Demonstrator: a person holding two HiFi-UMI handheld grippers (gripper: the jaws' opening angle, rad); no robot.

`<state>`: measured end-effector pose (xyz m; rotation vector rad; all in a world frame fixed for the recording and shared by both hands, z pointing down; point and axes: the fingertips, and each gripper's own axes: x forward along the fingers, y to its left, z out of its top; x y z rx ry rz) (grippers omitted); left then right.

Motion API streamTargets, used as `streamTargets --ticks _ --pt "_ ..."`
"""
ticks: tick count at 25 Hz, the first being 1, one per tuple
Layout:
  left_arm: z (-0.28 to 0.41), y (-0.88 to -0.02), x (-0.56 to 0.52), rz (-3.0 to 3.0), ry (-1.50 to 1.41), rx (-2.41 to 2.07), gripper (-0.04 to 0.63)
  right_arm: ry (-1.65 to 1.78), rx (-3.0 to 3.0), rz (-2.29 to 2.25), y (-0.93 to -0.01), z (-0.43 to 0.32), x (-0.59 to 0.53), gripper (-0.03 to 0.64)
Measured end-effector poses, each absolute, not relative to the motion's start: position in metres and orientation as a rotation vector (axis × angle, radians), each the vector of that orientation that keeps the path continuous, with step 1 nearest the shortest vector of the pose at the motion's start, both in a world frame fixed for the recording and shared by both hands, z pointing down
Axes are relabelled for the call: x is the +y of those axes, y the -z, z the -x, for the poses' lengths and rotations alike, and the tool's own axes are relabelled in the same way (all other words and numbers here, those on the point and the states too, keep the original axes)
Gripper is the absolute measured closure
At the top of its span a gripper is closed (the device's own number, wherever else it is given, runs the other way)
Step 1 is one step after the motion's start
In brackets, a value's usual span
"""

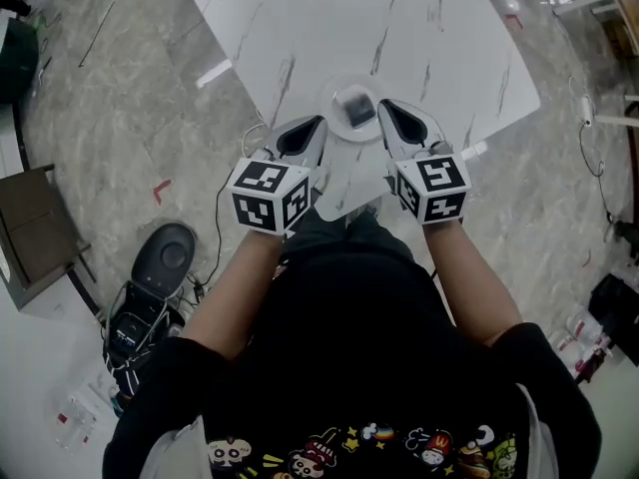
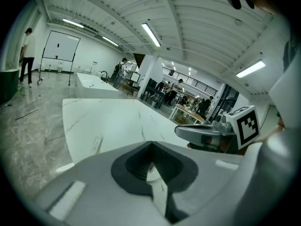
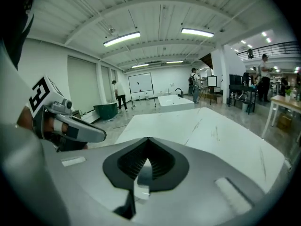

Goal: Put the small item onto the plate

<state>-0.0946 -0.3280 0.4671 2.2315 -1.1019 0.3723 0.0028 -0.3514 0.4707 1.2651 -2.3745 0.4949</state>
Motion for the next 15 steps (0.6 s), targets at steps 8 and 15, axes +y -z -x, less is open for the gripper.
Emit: streamTargets --ticks 8,15 --pt "0.094 -0.426 -0.337 -2.326 -0.362 -1.146 0.595 -0.420 -2.453 -1.395 -0.406 -0.028 -0.340 0.595" --pt "0.097 -0.406 -0.346 -2.375 -0.344 -1.183 0.594 -0.411 -2.436 -1.458 -0.391 -0.044 -0.330 0.595"
